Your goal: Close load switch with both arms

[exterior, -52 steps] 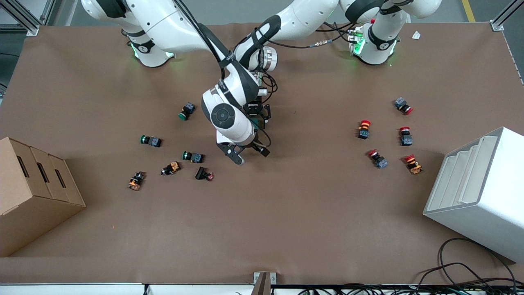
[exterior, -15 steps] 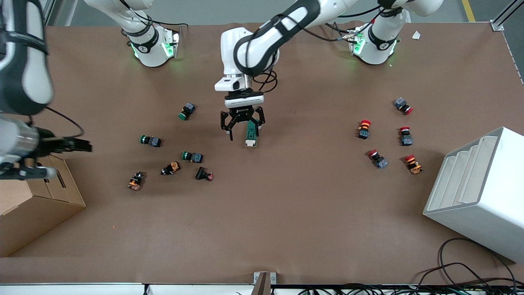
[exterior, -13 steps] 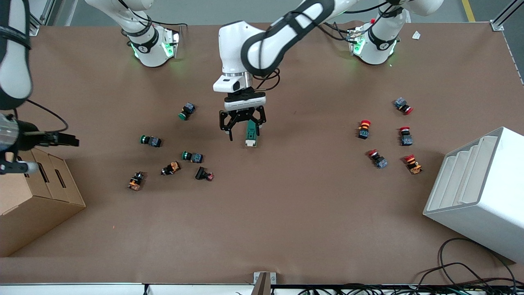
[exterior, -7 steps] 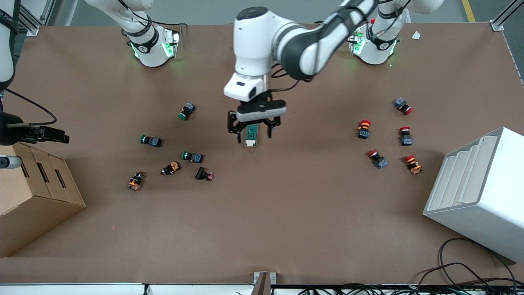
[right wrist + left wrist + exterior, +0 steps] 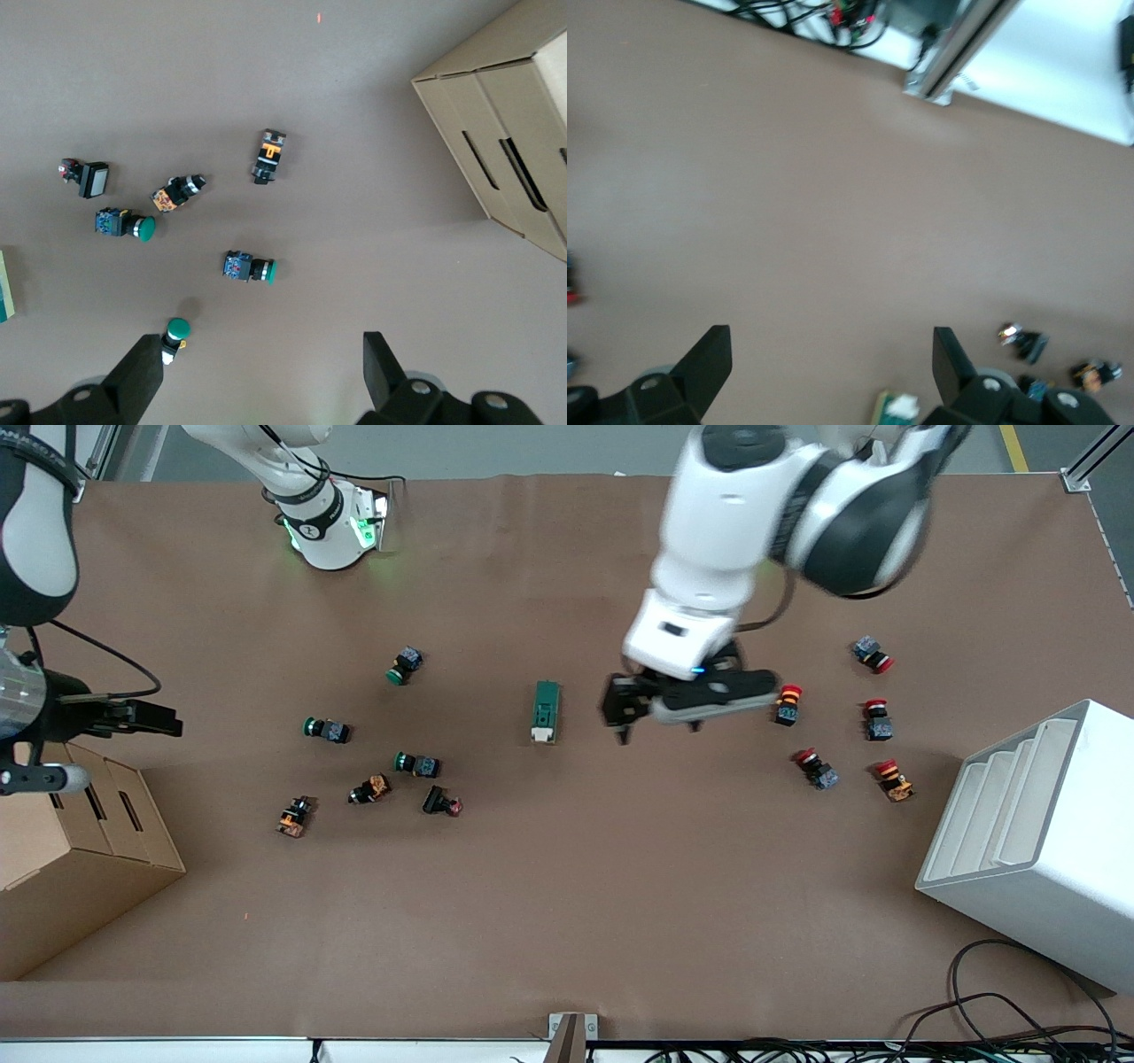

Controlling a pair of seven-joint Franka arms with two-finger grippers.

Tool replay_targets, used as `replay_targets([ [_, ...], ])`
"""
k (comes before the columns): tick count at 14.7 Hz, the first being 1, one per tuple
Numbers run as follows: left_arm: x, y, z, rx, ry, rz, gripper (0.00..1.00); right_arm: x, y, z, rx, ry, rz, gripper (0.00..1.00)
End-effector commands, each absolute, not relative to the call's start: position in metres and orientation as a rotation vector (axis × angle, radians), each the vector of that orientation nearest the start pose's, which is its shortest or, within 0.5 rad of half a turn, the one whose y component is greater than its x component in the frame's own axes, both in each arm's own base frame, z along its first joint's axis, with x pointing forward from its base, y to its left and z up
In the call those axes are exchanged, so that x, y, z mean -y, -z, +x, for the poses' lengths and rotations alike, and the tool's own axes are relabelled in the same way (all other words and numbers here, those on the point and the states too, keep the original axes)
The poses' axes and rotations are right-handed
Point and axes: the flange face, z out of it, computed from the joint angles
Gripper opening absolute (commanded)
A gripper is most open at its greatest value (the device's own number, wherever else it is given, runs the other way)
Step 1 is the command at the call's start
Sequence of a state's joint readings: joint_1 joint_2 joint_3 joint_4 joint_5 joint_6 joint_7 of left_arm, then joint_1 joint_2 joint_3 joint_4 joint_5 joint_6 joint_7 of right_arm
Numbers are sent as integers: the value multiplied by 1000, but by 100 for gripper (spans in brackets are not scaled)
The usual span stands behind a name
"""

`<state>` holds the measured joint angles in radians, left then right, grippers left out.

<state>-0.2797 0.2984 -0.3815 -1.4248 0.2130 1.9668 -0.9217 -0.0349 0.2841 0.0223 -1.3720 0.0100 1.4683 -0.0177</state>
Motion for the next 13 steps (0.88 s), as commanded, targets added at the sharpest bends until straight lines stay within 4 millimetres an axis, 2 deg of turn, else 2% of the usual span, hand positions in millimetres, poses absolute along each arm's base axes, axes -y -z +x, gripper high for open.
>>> replay_targets([
  [1,304,-587,566,214,292,-3193,100,10,-543,620,-12,-343,-3117,100],
  [3,243,-599,579,30,222,-3193,100,9,-548,618,-7,-335,-3111,100],
  [5,192,-601,589,-119,169,-3168,100,4,-550,617,4,-331,-3116,100],
  [6,175,-609,588,-158,170,-3155,100,1,-549,617,16,-336,-3121,100],
  [8,146,-622,581,-146,149,-3122,100,-6,-557,614,17,-346,-3123,100],
  [10,124,-626,574,-117,80,-3105,100,-1,-556,611,-11,-378,-3128,100],
  [11,120,-631,568,-147,63,-3096,100,7,-561,608,-48,-372,-3128,100],
  [13,106,-628,555,-162,26,-3084,100,6,-563,600,-56,-386,-3110,100],
])
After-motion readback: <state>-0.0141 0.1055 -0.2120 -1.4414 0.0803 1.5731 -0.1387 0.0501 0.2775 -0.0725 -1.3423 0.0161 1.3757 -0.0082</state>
